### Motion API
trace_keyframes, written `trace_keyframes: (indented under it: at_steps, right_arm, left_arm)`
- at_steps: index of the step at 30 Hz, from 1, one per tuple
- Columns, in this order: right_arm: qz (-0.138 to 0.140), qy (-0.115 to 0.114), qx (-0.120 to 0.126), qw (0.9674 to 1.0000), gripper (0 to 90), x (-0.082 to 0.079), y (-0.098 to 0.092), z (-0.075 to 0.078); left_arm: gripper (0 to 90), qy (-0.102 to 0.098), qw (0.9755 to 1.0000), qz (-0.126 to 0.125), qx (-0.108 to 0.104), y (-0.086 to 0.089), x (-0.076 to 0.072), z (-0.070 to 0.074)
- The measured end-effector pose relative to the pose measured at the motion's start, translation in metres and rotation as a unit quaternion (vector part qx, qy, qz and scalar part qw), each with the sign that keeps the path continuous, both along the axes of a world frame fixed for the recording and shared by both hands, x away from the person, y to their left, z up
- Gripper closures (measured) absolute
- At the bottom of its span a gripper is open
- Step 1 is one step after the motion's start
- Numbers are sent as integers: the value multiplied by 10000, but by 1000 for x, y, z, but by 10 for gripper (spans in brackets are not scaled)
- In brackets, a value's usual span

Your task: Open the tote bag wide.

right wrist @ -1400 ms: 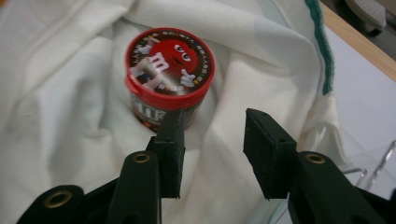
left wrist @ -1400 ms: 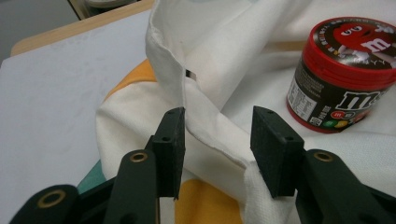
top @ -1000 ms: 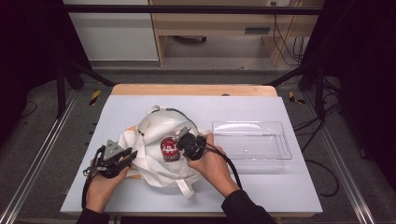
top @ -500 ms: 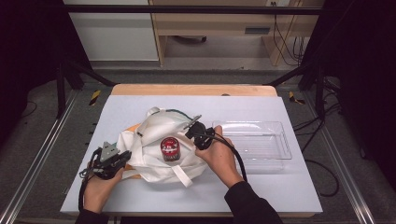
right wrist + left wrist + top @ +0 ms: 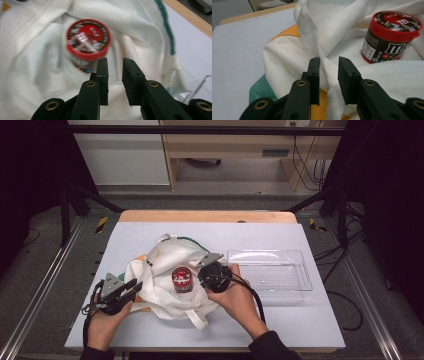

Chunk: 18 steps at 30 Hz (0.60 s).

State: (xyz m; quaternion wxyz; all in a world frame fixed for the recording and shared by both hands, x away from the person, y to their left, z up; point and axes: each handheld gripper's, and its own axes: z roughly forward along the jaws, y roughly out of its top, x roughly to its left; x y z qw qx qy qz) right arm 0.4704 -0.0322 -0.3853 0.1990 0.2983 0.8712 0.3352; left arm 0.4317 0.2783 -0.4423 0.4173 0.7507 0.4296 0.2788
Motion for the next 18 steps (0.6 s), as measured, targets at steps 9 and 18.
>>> trace_keyframes:
  at_steps: [9,18]
  right_arm:
    - [625,155,428,9970,742,-36,20,-6]
    - [969,485,465,9930,655,-41,50,-24]
  left_arm:
    - [760,289,9994,-106,164,-2,1,-7]
    - [808,373,9991,-104,146,-1,-2,-6]
